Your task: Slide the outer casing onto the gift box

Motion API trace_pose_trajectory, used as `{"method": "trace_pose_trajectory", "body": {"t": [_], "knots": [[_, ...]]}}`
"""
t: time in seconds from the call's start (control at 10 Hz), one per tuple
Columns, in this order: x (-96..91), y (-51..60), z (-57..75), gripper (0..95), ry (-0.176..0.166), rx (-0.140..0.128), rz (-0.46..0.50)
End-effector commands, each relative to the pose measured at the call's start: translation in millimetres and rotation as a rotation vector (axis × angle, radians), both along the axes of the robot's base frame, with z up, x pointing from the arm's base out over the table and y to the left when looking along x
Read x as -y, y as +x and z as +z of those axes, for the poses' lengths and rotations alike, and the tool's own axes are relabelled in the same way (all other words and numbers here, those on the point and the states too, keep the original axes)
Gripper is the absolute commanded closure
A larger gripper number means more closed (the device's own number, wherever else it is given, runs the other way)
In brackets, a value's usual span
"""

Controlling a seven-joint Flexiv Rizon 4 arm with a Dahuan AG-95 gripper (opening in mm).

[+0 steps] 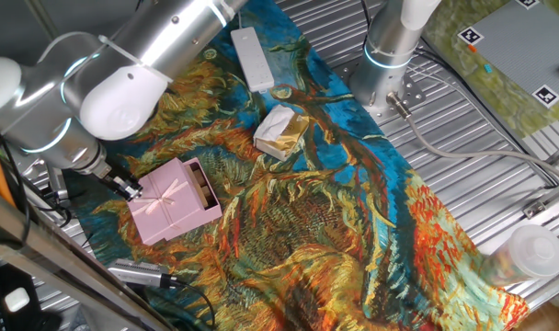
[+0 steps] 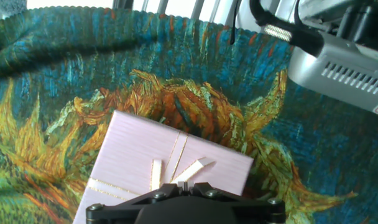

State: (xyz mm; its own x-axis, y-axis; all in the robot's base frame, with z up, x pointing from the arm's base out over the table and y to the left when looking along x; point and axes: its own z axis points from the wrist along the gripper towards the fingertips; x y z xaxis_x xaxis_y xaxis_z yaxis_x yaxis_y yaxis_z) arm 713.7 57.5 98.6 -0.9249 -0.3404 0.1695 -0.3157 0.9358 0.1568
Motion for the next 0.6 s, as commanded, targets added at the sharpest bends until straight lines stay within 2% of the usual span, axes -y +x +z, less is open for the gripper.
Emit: {"method": "trace_pose_trajectory", "body": {"t": [0.1,0.6], "knots": [[3.4,-1.7,-1.7,95.0,0.007,0.003,0.004],[17.1,-3.8,-3.0,95.0,0.018,0.007,0.027]]}}
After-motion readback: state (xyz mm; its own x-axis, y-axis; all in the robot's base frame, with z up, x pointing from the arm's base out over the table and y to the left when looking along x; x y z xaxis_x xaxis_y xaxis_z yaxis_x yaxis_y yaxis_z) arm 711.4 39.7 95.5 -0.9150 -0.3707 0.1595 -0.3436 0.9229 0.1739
